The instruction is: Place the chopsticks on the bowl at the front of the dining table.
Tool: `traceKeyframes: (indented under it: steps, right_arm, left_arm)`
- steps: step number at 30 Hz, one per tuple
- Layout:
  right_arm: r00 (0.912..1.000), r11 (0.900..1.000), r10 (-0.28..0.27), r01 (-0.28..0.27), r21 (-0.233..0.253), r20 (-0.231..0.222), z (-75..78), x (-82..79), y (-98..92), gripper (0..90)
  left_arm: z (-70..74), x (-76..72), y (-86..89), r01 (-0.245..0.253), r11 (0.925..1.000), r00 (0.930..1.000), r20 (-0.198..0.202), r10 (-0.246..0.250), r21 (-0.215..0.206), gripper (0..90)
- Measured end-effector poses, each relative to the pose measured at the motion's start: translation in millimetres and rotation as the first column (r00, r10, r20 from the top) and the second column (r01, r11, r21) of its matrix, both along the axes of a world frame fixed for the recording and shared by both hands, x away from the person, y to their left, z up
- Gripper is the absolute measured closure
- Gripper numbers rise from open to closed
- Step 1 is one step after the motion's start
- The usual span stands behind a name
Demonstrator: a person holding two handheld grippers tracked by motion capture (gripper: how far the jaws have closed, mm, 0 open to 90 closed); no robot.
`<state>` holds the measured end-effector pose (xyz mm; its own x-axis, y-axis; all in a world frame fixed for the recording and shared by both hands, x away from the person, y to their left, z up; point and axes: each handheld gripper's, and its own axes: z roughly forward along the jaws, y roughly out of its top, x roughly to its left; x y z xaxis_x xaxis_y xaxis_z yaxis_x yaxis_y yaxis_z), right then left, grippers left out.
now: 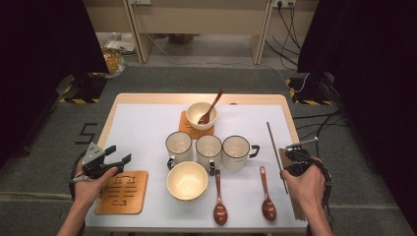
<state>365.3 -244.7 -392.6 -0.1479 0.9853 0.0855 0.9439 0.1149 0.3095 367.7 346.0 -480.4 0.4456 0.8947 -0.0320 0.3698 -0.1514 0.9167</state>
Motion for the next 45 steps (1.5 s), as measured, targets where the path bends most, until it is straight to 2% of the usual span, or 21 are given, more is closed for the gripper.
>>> traceKeyframes:
  steps: [27,45]
  right_arm:
    - [0.9997,1.000,0.024,-0.024,-0.006,0.008,13.3,12.4,12.4,86.4]
    - [0.9993,0.999,0.037,-0.037,-0.004,0.006,15.6,20.6,17.5,86.4]
  left_arm:
    - [-1.3,0.0,-5.4,0.014,0.9998,0.9999,-0.002,-0.014,0.015,25.5]
    - [0.2,0.4,-6.8,0.017,0.9996,0.9998,0.003,-0.017,0.021,25.5]
